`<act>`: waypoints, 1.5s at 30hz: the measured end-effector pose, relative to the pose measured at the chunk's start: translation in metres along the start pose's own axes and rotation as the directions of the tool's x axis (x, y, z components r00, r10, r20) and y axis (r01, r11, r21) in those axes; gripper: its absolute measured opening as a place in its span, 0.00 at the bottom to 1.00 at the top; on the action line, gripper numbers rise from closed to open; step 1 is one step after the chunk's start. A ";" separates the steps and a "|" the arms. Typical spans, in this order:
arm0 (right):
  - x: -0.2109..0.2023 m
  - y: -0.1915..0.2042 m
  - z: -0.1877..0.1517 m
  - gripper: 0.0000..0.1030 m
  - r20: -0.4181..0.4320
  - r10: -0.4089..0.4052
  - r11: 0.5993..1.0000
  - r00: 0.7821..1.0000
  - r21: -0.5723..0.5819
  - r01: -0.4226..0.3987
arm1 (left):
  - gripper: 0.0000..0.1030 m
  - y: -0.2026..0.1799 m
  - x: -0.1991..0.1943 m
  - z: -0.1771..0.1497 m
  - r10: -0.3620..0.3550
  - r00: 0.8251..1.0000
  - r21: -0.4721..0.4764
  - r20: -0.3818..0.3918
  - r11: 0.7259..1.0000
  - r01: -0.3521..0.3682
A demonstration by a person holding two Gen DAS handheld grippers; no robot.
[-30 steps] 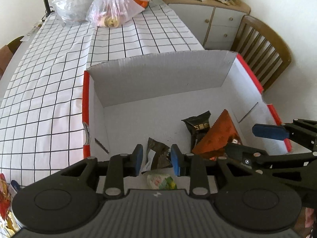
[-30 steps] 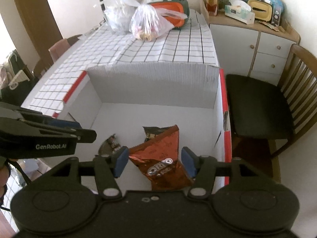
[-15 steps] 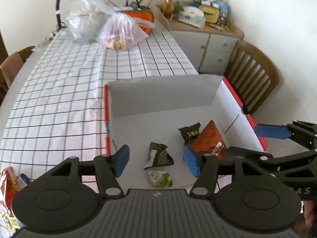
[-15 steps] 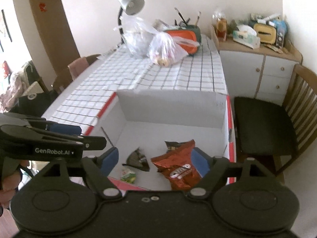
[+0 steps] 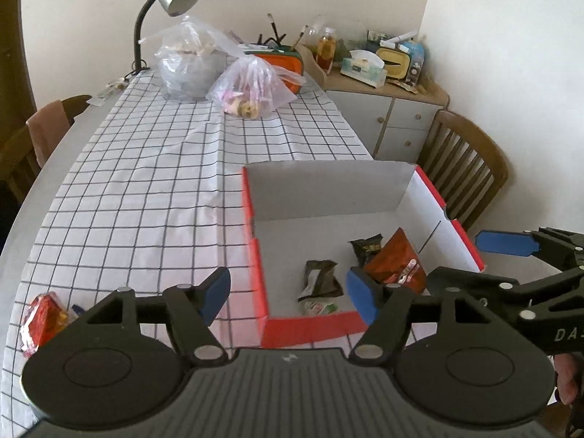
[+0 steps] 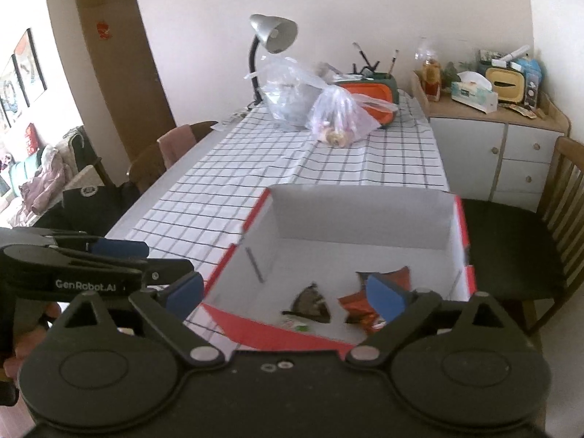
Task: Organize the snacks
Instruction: 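Move both tools back to the remaining snack pile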
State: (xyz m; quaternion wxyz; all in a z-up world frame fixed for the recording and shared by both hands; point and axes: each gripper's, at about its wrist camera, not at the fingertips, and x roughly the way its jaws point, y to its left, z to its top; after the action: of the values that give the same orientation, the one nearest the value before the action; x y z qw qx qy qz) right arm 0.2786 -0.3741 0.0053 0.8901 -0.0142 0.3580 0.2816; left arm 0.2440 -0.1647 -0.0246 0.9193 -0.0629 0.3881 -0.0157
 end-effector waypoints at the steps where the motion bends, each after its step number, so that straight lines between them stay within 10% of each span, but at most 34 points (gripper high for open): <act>1: 0.000 0.007 -0.001 0.95 0.000 0.000 1.000 1.000 -0.002 0.000 | 0.69 0.006 -0.003 -0.003 -0.001 1.000 -0.003 0.002 1.000 0.001; 45: 0.148 0.194 -0.067 0.97 -0.265 -0.077 0.970 0.961 0.203 0.134 | 0.76 0.287 -0.022 -0.124 0.033 0.975 0.024 -0.221 0.999 -0.029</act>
State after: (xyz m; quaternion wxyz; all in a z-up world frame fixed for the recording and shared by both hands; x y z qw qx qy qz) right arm 0.2243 -0.1535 -0.1056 0.8466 0.0286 0.4971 0.1880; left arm 0.1340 0.1085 -0.1314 0.8711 -0.0454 0.4888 -0.0123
